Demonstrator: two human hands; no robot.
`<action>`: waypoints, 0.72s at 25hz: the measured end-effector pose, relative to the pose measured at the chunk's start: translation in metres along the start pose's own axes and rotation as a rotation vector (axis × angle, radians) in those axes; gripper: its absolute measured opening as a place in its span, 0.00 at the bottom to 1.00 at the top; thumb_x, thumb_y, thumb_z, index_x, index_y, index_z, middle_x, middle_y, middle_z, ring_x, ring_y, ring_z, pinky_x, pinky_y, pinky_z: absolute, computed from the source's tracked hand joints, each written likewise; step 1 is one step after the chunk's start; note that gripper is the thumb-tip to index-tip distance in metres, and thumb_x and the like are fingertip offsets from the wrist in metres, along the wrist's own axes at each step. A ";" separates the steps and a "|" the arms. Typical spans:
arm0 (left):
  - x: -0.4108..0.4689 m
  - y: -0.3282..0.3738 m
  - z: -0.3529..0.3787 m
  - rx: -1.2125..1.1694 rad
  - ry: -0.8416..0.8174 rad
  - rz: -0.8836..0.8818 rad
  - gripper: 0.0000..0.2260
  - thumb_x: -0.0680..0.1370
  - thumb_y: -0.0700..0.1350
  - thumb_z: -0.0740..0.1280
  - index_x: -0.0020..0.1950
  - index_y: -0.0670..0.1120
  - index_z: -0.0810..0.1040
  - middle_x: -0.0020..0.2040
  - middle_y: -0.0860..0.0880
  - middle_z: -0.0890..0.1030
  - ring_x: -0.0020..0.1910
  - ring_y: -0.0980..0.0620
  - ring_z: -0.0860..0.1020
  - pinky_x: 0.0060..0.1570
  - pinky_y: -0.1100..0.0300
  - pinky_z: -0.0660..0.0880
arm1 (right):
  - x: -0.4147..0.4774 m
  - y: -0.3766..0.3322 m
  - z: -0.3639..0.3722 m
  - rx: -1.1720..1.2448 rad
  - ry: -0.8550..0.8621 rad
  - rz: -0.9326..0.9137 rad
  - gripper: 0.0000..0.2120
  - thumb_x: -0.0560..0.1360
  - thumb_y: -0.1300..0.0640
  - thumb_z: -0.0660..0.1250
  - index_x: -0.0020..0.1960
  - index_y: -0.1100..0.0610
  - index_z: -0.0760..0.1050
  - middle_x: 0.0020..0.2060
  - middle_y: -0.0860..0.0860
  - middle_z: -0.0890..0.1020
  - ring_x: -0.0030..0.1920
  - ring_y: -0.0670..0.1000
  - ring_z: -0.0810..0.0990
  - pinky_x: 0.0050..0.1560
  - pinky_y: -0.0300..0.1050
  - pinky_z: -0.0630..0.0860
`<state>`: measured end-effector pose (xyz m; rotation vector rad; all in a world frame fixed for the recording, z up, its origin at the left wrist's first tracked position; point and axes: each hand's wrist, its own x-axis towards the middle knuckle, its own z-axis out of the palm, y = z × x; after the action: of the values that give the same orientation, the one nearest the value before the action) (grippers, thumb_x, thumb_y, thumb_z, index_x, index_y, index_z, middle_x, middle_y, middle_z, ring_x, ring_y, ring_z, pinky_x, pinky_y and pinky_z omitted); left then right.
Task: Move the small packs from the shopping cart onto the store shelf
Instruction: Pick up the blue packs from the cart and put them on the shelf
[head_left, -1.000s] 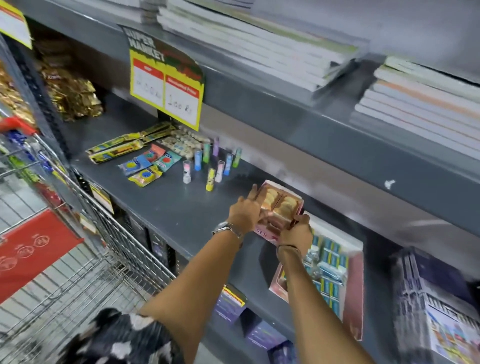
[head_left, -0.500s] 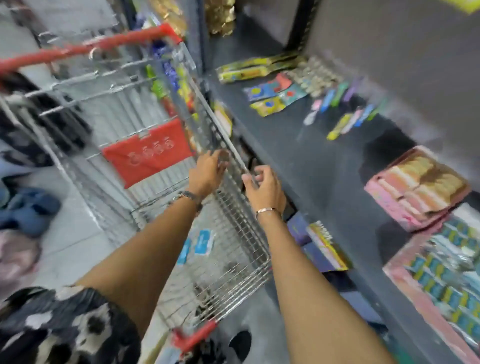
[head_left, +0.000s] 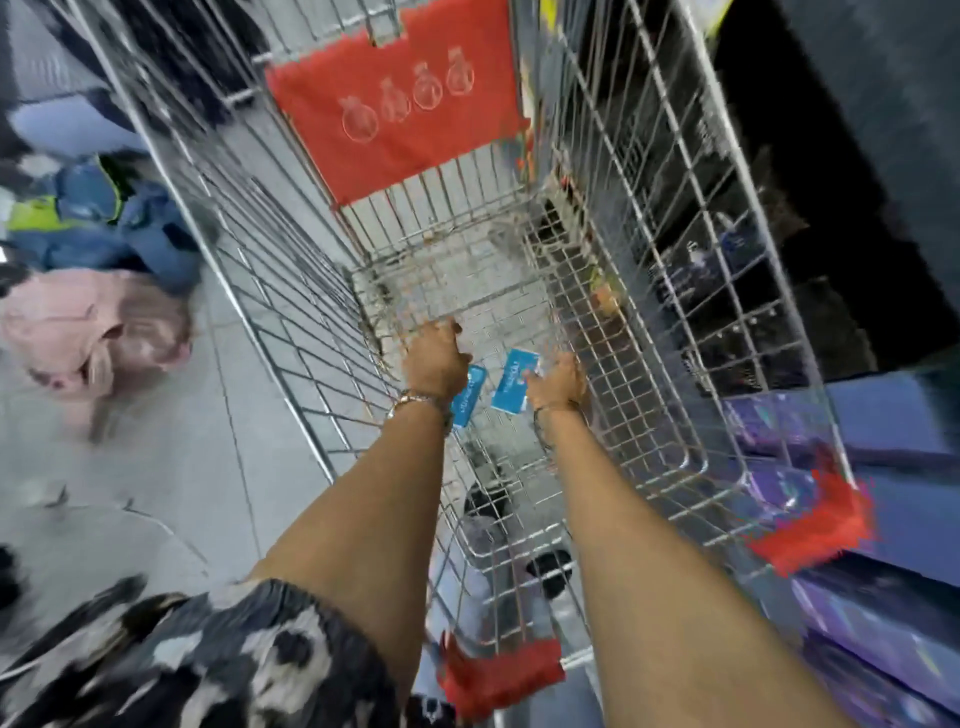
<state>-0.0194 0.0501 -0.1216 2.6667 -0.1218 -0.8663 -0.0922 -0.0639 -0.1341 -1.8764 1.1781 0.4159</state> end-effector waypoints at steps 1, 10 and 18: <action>0.004 -0.008 0.011 -0.034 -0.018 -0.042 0.21 0.76 0.41 0.67 0.67 0.39 0.68 0.65 0.36 0.72 0.64 0.38 0.71 0.64 0.46 0.70 | 0.009 0.008 0.009 0.053 0.007 0.036 0.22 0.74 0.61 0.66 0.66 0.63 0.66 0.65 0.62 0.72 0.64 0.61 0.72 0.63 0.53 0.70; 0.000 -0.029 0.053 -0.047 -0.113 -0.184 0.32 0.73 0.47 0.70 0.70 0.36 0.59 0.67 0.33 0.64 0.63 0.32 0.70 0.63 0.42 0.69 | 0.025 0.023 0.035 0.039 0.085 0.166 0.21 0.72 0.61 0.70 0.62 0.63 0.68 0.61 0.62 0.76 0.59 0.63 0.76 0.56 0.56 0.77; 0.012 -0.027 0.040 -0.123 0.071 -0.161 0.16 0.73 0.44 0.69 0.57 0.39 0.74 0.57 0.37 0.77 0.57 0.39 0.75 0.55 0.49 0.73 | 0.022 0.017 0.044 0.292 0.023 0.323 0.18 0.71 0.68 0.68 0.60 0.64 0.71 0.59 0.61 0.79 0.56 0.61 0.80 0.51 0.51 0.79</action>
<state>-0.0338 0.0623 -0.1674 2.6150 0.1602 -0.7975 -0.0883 -0.0444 -0.1823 -1.4494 1.4787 0.3748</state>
